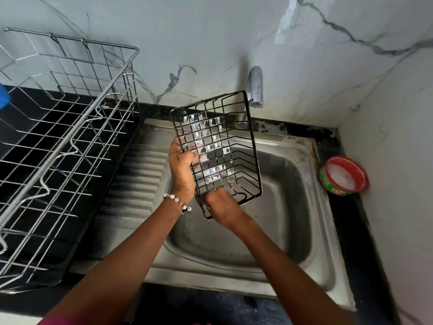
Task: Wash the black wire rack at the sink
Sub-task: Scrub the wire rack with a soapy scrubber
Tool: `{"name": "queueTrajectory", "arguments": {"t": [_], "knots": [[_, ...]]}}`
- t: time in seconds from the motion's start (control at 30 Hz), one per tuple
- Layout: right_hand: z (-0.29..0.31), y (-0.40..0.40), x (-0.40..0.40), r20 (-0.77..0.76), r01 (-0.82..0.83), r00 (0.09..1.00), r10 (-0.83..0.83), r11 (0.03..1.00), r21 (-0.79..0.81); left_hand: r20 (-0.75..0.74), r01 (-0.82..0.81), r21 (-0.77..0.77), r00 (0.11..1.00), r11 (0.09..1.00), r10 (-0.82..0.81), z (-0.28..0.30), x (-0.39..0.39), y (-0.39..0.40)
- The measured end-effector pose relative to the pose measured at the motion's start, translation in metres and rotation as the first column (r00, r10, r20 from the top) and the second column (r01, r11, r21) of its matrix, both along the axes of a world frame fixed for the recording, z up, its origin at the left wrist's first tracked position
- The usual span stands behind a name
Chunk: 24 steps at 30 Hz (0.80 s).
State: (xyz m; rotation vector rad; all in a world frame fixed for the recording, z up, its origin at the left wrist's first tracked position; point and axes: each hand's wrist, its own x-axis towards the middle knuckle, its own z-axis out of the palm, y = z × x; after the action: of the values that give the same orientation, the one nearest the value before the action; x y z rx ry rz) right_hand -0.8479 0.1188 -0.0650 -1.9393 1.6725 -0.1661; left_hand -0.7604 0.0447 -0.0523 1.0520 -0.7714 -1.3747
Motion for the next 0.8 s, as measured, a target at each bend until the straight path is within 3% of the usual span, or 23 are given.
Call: {"name": "queueTrajectory", "arguments": {"t": [0.1, 0.2, 0.27, 0.37, 0.43, 0.5, 0.6, 0.8], "knots": [[-0.005, -0.001, -0.029, 0.076, -0.056, 0.996, 0.047, 0.99, 0.127, -0.021, 0.013, -0.007, 1.0, 1.0, -0.014, -0.001, 0.004, 0.0], [0.0, 0.0, -0.046, 0.165, 0.15, 0.966, -0.197, 0.954, 0.261, -0.045, 0.019, -0.001, 0.999, 1.0, -0.019, -0.002, 0.001, 0.002], [0.01, -0.004, -0.051, 0.195, 0.272, 0.928, -0.317, 0.936, 0.224, -0.03, 0.033, -0.011, 0.999, 0.999, -0.033, 0.001, -0.001, 0.002], [0.011, -0.009, -0.057, -0.025, 0.343, 0.939, -0.342, 0.937, 0.071, 0.002, 0.053, -0.043, 0.999, 0.998, -0.053, 0.004, -0.001, 0.0], [0.011, -0.009, -0.053, -0.31, 0.256, 0.916, -0.255, 0.966, -0.036, 0.001, 0.046, -0.049, 0.999, 0.998, -0.046, 0.003, -0.002, 0.001], [0.011, -0.005, -0.042, -0.408, 0.189, 0.888, -0.21, 0.978, -0.092, -0.01, 0.021, -0.034, 1.0, 0.999, -0.021, 0.001, -0.004, -0.001], [0.006, -0.005, -0.017, -0.348, 0.183, 0.913, -0.215, 0.975, -0.124, 0.023, 0.002, -0.026, 1.0, 1.0, -0.001, -0.002, -0.005, -0.003], [-0.019, -0.006, 0.004, 0.021, 0.125, 0.992, -0.124, 0.986, -0.107, 0.037, 0.004, -0.061, 0.999, 0.998, -0.002, 0.0, 0.0, -0.005]]}}
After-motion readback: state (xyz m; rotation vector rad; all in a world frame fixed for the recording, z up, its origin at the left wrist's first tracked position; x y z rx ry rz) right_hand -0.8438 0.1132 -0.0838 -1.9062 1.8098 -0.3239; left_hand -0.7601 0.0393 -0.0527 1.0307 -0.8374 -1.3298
